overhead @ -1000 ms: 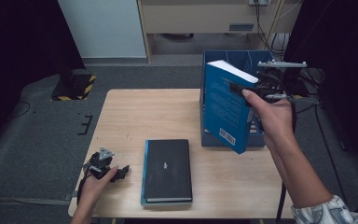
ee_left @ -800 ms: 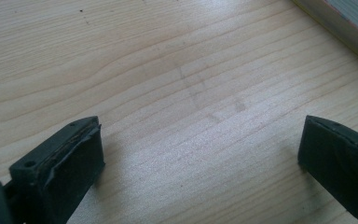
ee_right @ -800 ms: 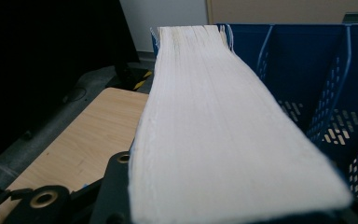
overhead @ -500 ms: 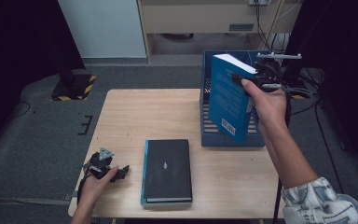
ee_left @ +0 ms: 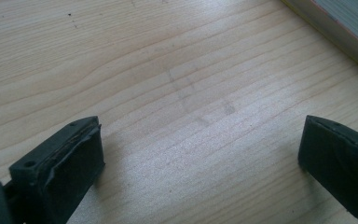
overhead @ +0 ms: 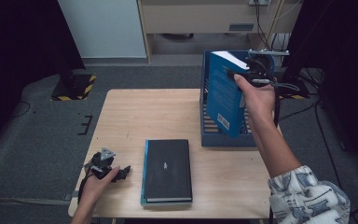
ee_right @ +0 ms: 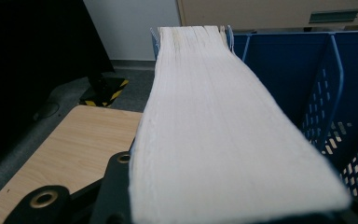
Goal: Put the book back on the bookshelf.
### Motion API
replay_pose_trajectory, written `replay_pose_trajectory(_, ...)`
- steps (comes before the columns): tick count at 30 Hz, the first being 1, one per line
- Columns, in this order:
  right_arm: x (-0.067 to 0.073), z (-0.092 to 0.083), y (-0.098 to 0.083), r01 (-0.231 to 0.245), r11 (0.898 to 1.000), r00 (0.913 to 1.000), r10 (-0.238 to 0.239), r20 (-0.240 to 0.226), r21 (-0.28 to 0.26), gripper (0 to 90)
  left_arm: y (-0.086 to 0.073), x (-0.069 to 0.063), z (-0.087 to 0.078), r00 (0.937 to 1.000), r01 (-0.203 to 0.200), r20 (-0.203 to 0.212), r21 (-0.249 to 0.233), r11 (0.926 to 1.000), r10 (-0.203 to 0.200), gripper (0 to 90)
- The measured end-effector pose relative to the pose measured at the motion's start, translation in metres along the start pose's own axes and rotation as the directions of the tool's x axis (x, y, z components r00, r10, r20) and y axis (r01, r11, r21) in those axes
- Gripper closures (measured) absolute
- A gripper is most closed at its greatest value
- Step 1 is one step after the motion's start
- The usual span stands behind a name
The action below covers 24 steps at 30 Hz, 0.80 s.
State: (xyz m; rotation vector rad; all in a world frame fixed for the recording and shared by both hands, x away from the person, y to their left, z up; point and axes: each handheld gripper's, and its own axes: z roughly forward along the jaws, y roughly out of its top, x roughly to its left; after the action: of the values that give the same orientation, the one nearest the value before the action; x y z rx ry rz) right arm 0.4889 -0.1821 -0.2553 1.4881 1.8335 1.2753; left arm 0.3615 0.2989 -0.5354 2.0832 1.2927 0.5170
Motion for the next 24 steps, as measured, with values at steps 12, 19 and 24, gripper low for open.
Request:
replay_pose_trajectory(12, -0.002, 0.022, 0.002, -0.014, 1.0, 0.9992, 0.014, 0.037, 0.008, 60.5, 0.0, 0.0, 0.0, 1.0, 0.0, 0.001, 0.003, 1.0, 0.0, 0.0)
replay_pose_trajectory(19, 0.005, 0.036, 0.003, -0.006, 1.0, 0.9982, 0.006, 0.059, 0.001, 60.6, 0.0, -0.001, 0.0, 1.0, -0.002, 0.005, 0.001, 1.0, 0.002, 0.0)
replay_pose_trajectory(24, 0.005, 0.048, 0.001, -0.008, 1.0, 0.9966, 0.008, 0.082, -0.004, 60.6, 0.0, 0.0, 0.0, 1.0, -0.004, 0.007, 0.001, 1.0, 0.004, 0.0)
